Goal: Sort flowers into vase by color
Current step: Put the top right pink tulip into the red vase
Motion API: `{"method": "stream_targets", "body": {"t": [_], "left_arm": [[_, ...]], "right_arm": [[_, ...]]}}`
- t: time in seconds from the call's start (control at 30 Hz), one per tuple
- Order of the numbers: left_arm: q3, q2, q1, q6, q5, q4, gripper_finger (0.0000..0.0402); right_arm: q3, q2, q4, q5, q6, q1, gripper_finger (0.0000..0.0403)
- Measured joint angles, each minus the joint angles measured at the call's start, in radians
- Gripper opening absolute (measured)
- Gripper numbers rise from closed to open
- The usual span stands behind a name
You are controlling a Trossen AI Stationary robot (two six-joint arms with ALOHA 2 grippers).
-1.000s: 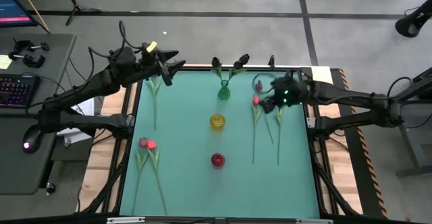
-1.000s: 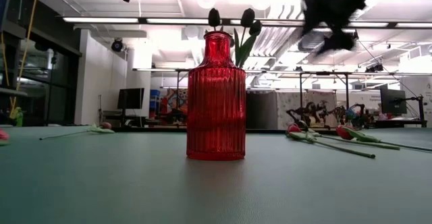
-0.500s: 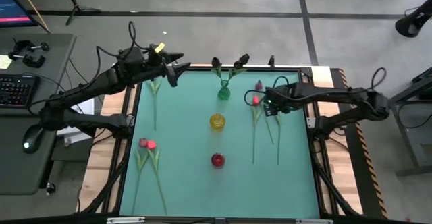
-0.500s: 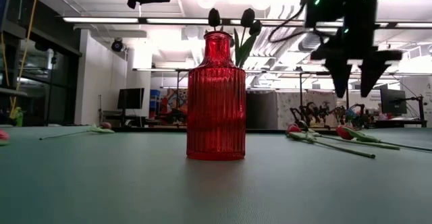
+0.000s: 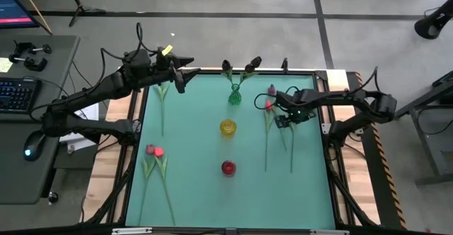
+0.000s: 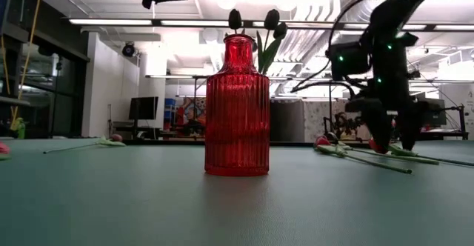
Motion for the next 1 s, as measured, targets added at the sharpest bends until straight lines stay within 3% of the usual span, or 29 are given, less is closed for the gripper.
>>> {"method": "stream_targets", "body": {"t": [0.2, 0.3, 0.4, 0.5, 0.57, 0.83, 0.93, 1.0], "left_arm": [[0.000, 0.000, 0.000, 0.000, 0.000, 0.001, 0.0284], [0.000, 0.000, 0.000, 0.000, 0.000, 0.001, 0.0284], [0.000, 0.000, 0.000, 0.000, 0.000, 0.001, 0.0284], [0.000, 0.000, 0.000, -0.001, 0.000, 0.001, 0.0284], [0.000, 0.000, 0.000, -0.001, 0.000, 0.001, 0.0284], [0.000, 0.000, 0.000, 0.015, -0.003, 0.002, 0.0284], [0.000, 0.000, 0.000, 0.048, -0.047, 0.002, 0.0284], [0.000, 0.000, 0.000, 0.053, -0.081, 0.002, 0.0284]], "right_arm": [[-0.063, -0.005, 0.060, 0.022, 0.017, 0.001, 0.0267], [-0.071, -0.006, 0.071, 0.032, 0.014, 0.001, 0.0233], [-0.072, -0.005, 0.076, 0.054, -0.004, 0.002, 0.0160], [-0.072, -0.011, 0.073, 0.073, -0.029, 0.002, 0.0050], [-0.061, -0.034, 0.066, 0.095, -0.057, 0.012, 0.0017], [0.068, -0.301, 0.010, 0.223, -0.113, 0.100, 0.0003], [0.105, -0.427, 0.099, 0.244, -0.177, 0.133, 0.0003], [0.101, -0.501, 0.239, 0.196, -0.272, 0.169, 0.0002]]}}
